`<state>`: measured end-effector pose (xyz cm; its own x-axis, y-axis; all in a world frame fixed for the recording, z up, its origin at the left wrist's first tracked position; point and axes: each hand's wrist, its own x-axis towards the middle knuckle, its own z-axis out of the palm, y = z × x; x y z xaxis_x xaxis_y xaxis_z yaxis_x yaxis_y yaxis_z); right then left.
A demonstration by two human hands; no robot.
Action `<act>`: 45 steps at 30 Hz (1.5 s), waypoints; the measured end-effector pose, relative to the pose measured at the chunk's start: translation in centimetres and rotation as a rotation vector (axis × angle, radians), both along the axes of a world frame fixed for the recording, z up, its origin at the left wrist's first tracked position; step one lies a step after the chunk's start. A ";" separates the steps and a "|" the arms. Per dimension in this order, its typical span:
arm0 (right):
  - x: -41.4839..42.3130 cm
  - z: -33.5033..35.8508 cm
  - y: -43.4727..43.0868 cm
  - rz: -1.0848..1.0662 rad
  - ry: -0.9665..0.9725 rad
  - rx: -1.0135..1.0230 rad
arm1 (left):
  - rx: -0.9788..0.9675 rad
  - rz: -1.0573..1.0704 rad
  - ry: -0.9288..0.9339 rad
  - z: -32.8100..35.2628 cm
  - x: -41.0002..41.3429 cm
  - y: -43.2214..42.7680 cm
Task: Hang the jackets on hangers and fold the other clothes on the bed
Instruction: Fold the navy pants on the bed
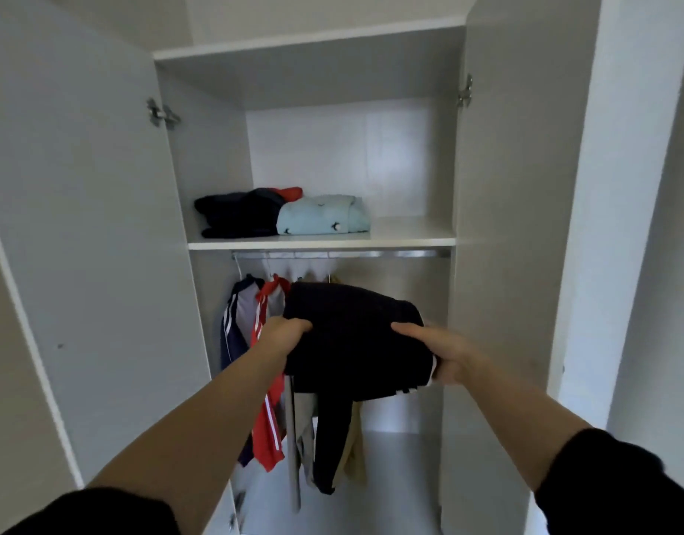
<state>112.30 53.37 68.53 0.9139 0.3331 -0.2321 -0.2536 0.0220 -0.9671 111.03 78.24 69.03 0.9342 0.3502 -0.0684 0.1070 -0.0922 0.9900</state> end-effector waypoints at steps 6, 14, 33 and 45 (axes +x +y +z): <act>12.5 4.5 5.5 -0.128 -0.269 0.177 | -0.046 0.103 -0.185 4.4 11.5 3.8; 27.5 9.8 10.5 -0.215 -0.489 0.291 | -0.077 -0.065 -0.386 11.7 26.0 9.5; 60.5 23.3 -2.0 -0.926 -0.691 0.033 | 0.006 -0.606 -0.287 26.0 62.9 -2.7; 74.7 12.9 -5.6 -0.544 -0.307 -0.543 | 1.536 -0.705 0.065 19.2 75.7 -6.1</act>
